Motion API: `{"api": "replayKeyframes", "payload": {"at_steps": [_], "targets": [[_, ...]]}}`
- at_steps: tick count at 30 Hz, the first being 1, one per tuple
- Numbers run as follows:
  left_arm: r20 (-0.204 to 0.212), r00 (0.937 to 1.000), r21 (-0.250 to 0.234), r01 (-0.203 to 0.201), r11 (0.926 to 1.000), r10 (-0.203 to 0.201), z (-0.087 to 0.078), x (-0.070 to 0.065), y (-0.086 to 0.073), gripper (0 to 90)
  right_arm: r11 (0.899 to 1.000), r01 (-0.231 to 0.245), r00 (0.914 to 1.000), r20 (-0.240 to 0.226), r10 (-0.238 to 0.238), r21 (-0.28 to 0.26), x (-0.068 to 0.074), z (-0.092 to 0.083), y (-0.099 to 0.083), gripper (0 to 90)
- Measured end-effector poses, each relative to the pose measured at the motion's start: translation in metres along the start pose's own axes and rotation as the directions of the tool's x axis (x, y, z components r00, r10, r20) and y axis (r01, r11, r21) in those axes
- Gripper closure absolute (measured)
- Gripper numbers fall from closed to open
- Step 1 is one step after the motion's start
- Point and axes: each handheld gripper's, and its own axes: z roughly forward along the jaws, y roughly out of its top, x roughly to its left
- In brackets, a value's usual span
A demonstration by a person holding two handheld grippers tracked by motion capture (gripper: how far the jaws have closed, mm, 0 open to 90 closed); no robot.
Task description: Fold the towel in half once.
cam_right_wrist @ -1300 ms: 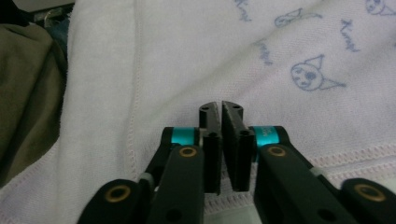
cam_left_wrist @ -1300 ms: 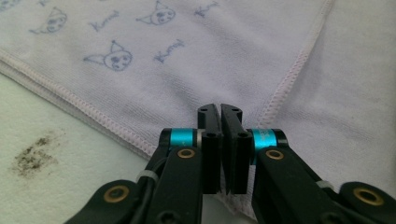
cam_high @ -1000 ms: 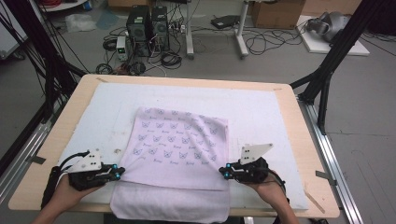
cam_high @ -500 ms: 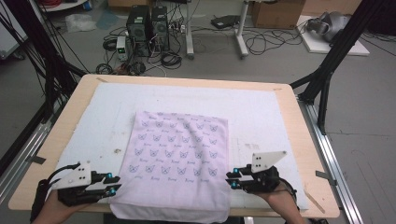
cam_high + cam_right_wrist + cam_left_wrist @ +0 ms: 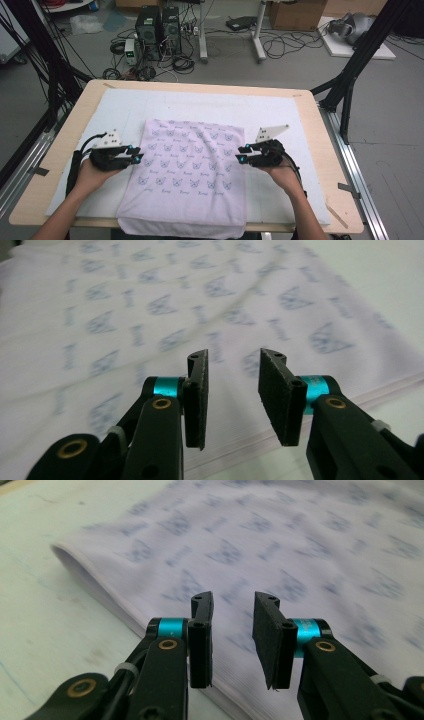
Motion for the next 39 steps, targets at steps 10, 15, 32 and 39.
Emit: {"api": "replayKeyframes", "payload": {"at_steps": [10,15,32,39], "targets": [[-0.113,0.9741,0.015,0.199,0.9799,-0.196,0.047,0.08,0.028,65.8,0.993,-0.112,0.9876,0.113,0.108,0.022,-0.079,0.02,0.019,51.0],[-0.131,0.9602,0.071,0.258,0.9636,-0.247,0.072,0.091,0.024,48.9,0.984,-0.178,0.9755,0.137,0.172,0.031,-0.099,0.037,0.004,46.1],[-0.33,0.9383,-0.063,0.087,0.9942,-0.103,0.035,0.102,0.11,86.3,0.999,-0.046,0.959,0.279,0.05,-0.019,-0.115,-0.004,0.095,86.6],[-0.331,0.9377,-0.054,0.092,0.9943,-0.105,0.03,0.109,0.111,59.5,0.995,-0.092,0.9466,0.306,0.102,-0.047,-0.125,-0.014,0.103,57.2]]}}
